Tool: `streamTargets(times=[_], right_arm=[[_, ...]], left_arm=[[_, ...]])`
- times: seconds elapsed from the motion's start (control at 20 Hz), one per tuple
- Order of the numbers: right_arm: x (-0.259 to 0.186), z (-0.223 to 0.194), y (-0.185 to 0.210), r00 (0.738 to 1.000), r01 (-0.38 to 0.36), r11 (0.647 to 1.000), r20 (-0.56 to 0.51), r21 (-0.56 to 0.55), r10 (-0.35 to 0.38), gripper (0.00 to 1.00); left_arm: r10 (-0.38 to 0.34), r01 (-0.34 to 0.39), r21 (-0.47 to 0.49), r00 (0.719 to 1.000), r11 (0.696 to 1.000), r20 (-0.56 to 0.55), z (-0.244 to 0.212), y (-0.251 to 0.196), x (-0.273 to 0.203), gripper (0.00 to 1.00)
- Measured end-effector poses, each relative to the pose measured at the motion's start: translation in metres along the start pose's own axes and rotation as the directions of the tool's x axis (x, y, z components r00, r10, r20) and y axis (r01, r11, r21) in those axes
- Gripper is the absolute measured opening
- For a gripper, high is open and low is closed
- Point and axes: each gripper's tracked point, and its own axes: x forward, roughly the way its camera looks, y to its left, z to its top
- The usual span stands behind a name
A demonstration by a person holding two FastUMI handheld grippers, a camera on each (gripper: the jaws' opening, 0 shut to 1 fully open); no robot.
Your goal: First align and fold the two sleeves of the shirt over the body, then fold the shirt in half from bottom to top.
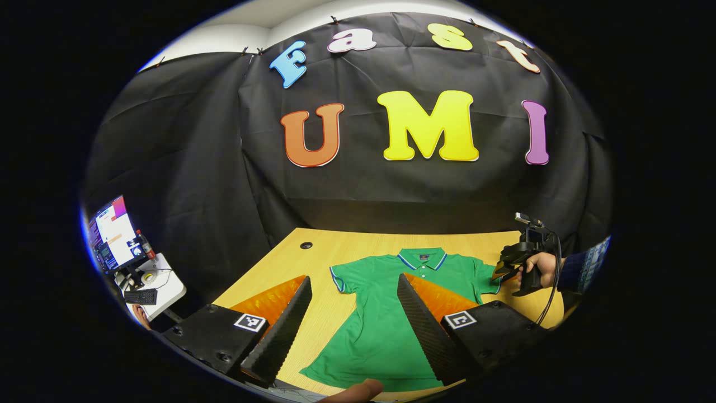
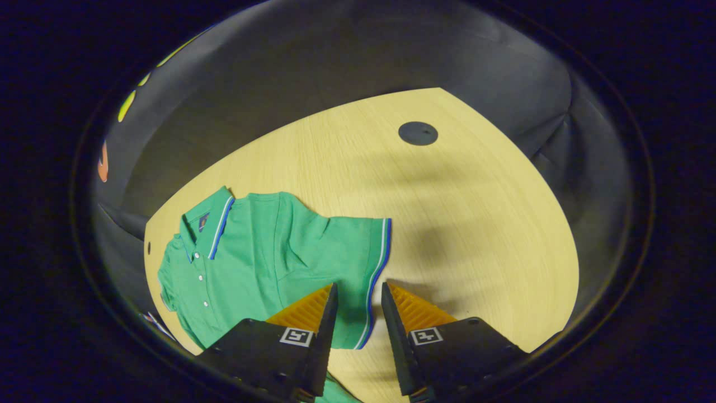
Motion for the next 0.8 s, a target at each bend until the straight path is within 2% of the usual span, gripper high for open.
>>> streamTargets(times=[0.05, 0.1, 0.2, 0.25, 0.3, 0.35, 0.45, 0.55, 0.8], right_arm=[[0.004, 0.000, -0.003, 1.000, 0.002, 1.000, -0.008, -0.015, -0.003, 0.49], [0.003, 0.003, -0.003, 1.000, 0.003, 1.000, -0.007, -0.031, -0.003, 0.32], [0.003, 0.005, -0.002, 1.000, -0.013, 1.000, -0.028, -0.023, 0.013, 0.18], [0.004, 0.007, -0.003, 0.999, -0.031, 0.999, -0.037, 0.010, 0.032, 0.19], [0.006, 0.004, 0.000, 0.997, -0.064, 0.995, -0.045, 0.078, 0.068, 0.06], [0.007, 0.004, 0.004, 0.991, -0.107, 0.985, -0.070, 0.135, 0.117, 0.00], [0.006, 0.001, -0.001, 0.987, -0.120, 0.983, -0.087, 0.137, 0.133, 0.00], [-0.003, 0.011, 0.004, 0.987, -0.146, 0.981, -0.055, 0.129, 0.154, 0.00], [-0.025, 0.017, 0.035, 0.984, -0.175, 0.982, -0.028, 0.076, 0.178, 0.00]], left_arm=[[0.010, -0.010, -0.007, 1.000, 1.000, -0.006, -0.002, -0.002, -0.002, 0.99], [0.016, -0.016, -0.013, 1.000, 1.000, -0.011, -0.004, -0.006, -0.004, 0.99], [0.025, -0.026, -0.014, 0.999, 1.000, -0.026, -0.009, -0.011, -0.006, 1.00], [0.028, -0.028, -0.014, 0.999, 0.999, -0.031, -0.011, -0.013, -0.008, 1.00], [0.031, -0.031, -0.013, 0.999, 0.999, -0.035, -0.013, -0.015, -0.011, 1.00], [0.033, -0.033, -0.012, 0.999, 0.999, -0.035, -0.013, -0.016, -0.012, 0.99], [0.038, -0.039, -0.009, 0.999, 0.999, -0.034, -0.013, -0.013, -0.014, 0.99], [0.042, -0.043, -0.012, 0.999, 0.999, -0.032, -0.014, -0.008, -0.013, 1.00], [0.018, -0.019, -0.035, 0.999, 0.999, -0.033, -0.015, -0.002, -0.005, 1.00]])
